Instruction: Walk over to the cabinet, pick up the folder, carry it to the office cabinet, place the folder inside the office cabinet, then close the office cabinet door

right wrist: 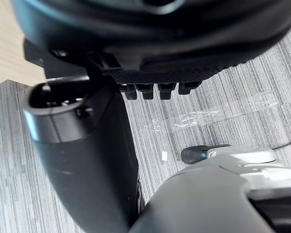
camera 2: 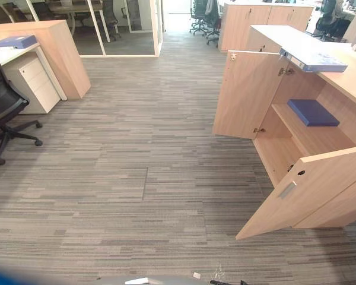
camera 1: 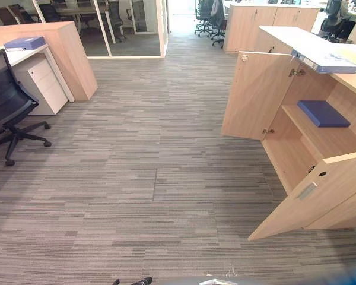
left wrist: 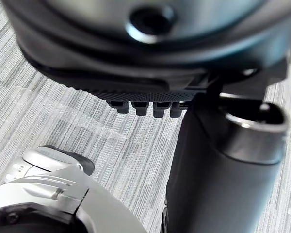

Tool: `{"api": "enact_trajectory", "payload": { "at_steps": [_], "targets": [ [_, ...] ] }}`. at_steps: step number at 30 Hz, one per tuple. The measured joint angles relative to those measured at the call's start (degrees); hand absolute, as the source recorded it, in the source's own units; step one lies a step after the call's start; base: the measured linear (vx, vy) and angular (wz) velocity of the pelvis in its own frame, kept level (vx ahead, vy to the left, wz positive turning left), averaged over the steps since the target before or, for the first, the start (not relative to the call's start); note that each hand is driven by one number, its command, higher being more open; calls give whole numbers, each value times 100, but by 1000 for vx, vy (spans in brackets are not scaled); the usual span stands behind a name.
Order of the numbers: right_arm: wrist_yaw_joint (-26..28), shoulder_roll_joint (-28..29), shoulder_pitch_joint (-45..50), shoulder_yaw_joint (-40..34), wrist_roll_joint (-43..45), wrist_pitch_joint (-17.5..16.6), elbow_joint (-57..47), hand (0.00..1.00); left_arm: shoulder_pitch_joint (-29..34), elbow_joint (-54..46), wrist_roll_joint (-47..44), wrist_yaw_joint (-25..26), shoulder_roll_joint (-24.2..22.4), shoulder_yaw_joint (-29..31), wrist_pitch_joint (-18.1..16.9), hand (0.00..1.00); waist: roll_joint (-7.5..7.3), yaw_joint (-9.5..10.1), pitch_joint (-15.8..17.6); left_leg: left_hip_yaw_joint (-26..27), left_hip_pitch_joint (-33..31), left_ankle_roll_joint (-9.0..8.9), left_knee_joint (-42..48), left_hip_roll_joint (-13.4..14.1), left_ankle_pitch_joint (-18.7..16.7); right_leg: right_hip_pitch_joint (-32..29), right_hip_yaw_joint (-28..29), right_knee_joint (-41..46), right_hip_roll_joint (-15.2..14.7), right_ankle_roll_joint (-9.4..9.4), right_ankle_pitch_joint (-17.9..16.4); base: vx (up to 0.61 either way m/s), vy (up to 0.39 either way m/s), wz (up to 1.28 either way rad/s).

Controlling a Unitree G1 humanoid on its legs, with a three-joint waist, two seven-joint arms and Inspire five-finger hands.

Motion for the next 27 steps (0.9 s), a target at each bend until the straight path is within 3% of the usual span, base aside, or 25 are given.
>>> {"api": "enact_trajectory", "payload": {
  "at_steps": [2,3,4,5,6,7,8,11,14,16,17,19,21,22,23,25,26,27],
  "targets": [
    [-112,3,-22,71,1,1,-132,100,-9,-181,1,25,-117,201,-2,100,51,8,145,27,-443,-318,1054,210,-408,0,-141,94,134,-102,-88,-24,-9,-5],
    [-184,-4,-51,193,4,3,-193,100,-39,-323,-26,37,-201,413,-1,100,67,17,272,63,-961,-406,2257,318,-418,13,-153,220,201,-200,-160,-2,-24,-7],
    [-223,-25,-41,215,5,8,-233,100,-62,-536,-172,45,-309,479,-21,100,106,34,349,46,-1442,-408,3391,420,-110,82,-127,364,251,-257,-264,48,-30,-11],
    [-241,-31,-43,215,12,18,-247,100,-53,-602,-245,52,-349,511,-44,100,116,39,385,53,-1623,-404,3858,449,137,149,-96,420,251,-290,-321,105,-19,-23],
    [-253,-38,-51,226,6,23,-262,100,-11,-681,-360,78,-368,547,-55,100,104,36,397,76,-1968,-352,4495,486,75,248,-27,535,221,-319,-442,165,-6,-27],
    [-262,-37,-50,215,3,24,-270,100,-4,-759,-423,114,-432,536,-73,100,83,35,390,103,-2174,-356,4558,502,-29,274,55,640,149,-282,-541,155,13,-33],
    [-272,-38,-54,205,3,23,-270,100,5,-788,-422,124,-440,520,-104,100,50,40,375,113,-2232,-360,4414,512,-77,283,123,660,111,-253,-574,178,56,-45],
    [-466,-39,-158,188,3,27,-273,100,41,-856,-402,285,-442,393,-164,100,64,44,379,49,-2297,-368,2594,523,-82,247,507,701,-160,-68,-724,216,129,-55],
    [-508,-42,-163,187,8,43,-295,100,56,-873,-401,435,-434,313,-164,100,74,33,381,-495,-2314,-432,848,453,288,304,739,793,-520,227,-1044,342,248,-44],
    [-541,-72,-139,184,10,56,-269,100,83,-859,-400,539,-432,242,-159,100,129,27,343,-558,-2272,-617,535,488,727,438,831,927,-745,513,-1362,424,376,-37],
    [-536,-65,-108,154,7,58,-201,100,125,-856,-389,587,-392,190,-156,100,113,42,238,-282,-2269,-421,698,393,1240,491,871,1044,-982,659,-1500,435,405,-41],
    [-508,122,-119,-133,18,9,-242,100,71,-772,-366,614,-213,151,-152,100,-159,33,3,114,-2227,-186,776,74,925,240,890,1330,-1421,705,-1395,434,389,-60],
    [-428,282,-170,-290,45,-18,-243,100,54,-710,-403,628,-125,196,-106,100,-340,48,-57,618,-1644,62,373,-282,875,-117,1031,2317,-1926,745,-1337,447,375,-87],
    [-399,259,-153,-277,48,2,-352,100,31,-727,-414,656,-129,192,-107,100,-353,26,-61,779,-1215,267,232,-529,777,-482,999,3437,-2175,583,-1160,397,332,-67],
    [-390,256,-146,-274,47,2,-374,100,15,-736,-415,667,-137,192,-107,100,-351,25,-62,783,-1151,302,221,-575,754,-577,977,3660,-2217,506,-1086,356,331,-39],
    [-328,188,-213,-167,57,26,-531,100,-144,-852,-626,690,-235,103,-140,100,-303,-38,-67,881,-599,476,-41,-801,650,-1166,131,5170,-2822,-302,-437,318,326,-15],
    [-354,164,-278,15,74,44,-576,100,-173,-882,-651,684,-263,88,-169,100,-293,-48,-58,899,-444,482,-147,-810,651,-1257,-244,5372,-2973,-359,-416,285,300,-24],
    [-417,173,-376,543,108,65,-786,100,-218,-921,-666,687,-295,68,-180,100,-221,-67,-11,926,-203,488,-330,-740,652,-1411,-860,5599,-3033,-282,-557,167,166,-37]
  ]
}}
